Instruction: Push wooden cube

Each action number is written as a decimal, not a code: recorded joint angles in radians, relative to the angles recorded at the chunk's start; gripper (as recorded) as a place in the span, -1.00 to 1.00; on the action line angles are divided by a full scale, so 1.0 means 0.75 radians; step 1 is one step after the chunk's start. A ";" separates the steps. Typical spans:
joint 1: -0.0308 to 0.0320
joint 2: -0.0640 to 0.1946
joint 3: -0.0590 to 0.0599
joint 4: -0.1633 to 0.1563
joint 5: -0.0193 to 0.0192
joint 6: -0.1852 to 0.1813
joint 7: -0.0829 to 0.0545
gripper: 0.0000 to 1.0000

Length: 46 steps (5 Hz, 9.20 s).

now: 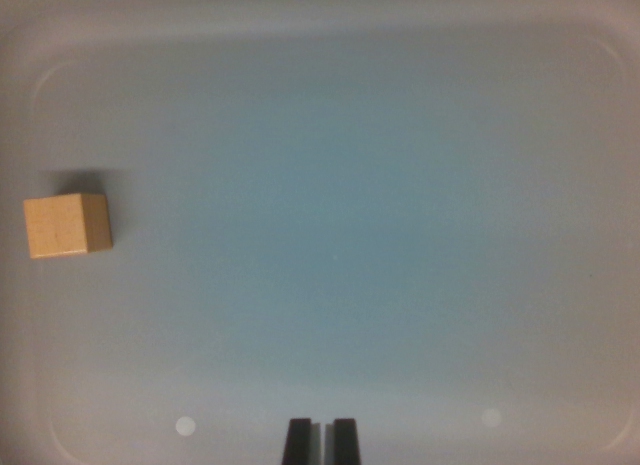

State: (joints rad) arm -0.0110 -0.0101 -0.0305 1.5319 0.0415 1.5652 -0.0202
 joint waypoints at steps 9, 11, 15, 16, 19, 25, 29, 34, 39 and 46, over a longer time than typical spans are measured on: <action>0.0260 0.040 0.023 -0.059 -0.0088 -0.095 0.040 -1.00; 0.0370 0.057 0.033 -0.084 -0.0125 -0.134 0.056 -1.00; 0.0637 0.098 0.057 -0.144 -0.0216 -0.231 0.097 -1.00; 0.0786 0.121 0.071 -0.178 -0.0267 -0.285 0.119 -1.00; 0.0938 0.145 0.084 -0.212 -0.0318 -0.340 0.142 -1.00; 0.1452 0.224 0.131 -0.328 -0.0492 -0.527 0.220 -1.00; 0.1792 0.276 0.161 -0.405 -0.0607 -0.650 0.272 -1.00; 0.2290 0.353 0.206 -0.518 -0.0776 -0.831 0.348 -1.00; 0.2576 0.397 0.232 -0.582 -0.0873 -0.935 0.391 -1.00; 0.2994 0.462 0.270 -0.677 -0.1015 -1.086 0.454 -1.00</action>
State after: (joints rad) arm 0.2136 0.3362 0.1717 1.0244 -0.0347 0.7504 0.3206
